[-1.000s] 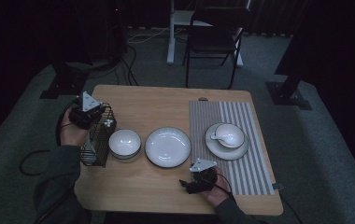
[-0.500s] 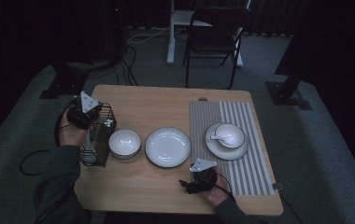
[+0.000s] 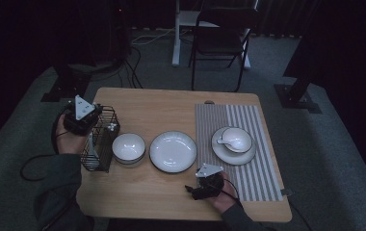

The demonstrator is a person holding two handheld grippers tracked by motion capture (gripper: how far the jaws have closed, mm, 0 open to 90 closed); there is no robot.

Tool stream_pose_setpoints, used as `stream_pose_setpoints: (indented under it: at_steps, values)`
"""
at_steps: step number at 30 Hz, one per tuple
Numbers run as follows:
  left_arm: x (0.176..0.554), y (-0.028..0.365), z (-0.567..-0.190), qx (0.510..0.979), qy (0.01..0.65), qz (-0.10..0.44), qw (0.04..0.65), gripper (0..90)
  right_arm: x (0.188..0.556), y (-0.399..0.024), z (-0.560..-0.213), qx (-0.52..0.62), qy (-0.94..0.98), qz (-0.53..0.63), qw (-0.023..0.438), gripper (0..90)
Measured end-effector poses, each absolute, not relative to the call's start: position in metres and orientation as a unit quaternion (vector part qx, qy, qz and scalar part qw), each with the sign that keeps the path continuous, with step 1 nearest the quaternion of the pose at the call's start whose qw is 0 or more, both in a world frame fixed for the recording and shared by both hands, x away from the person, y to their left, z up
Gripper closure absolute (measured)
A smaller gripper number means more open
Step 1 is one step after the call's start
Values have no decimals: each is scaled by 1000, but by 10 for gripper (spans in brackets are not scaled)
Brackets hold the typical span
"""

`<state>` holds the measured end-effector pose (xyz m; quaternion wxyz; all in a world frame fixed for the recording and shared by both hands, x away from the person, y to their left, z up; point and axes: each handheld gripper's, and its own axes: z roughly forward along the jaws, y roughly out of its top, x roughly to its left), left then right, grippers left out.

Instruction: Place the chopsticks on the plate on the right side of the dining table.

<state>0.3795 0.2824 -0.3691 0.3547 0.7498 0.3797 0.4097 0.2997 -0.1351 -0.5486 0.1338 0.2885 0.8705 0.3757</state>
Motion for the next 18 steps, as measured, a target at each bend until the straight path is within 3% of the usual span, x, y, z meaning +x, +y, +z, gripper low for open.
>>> stream_pose_setpoints:
  at_steps: [18]
  values:
    - [362, 280, -347, 728, 367, 435, 381, 843, 300, -135, -549, 289, 870, 376, 133, 182]
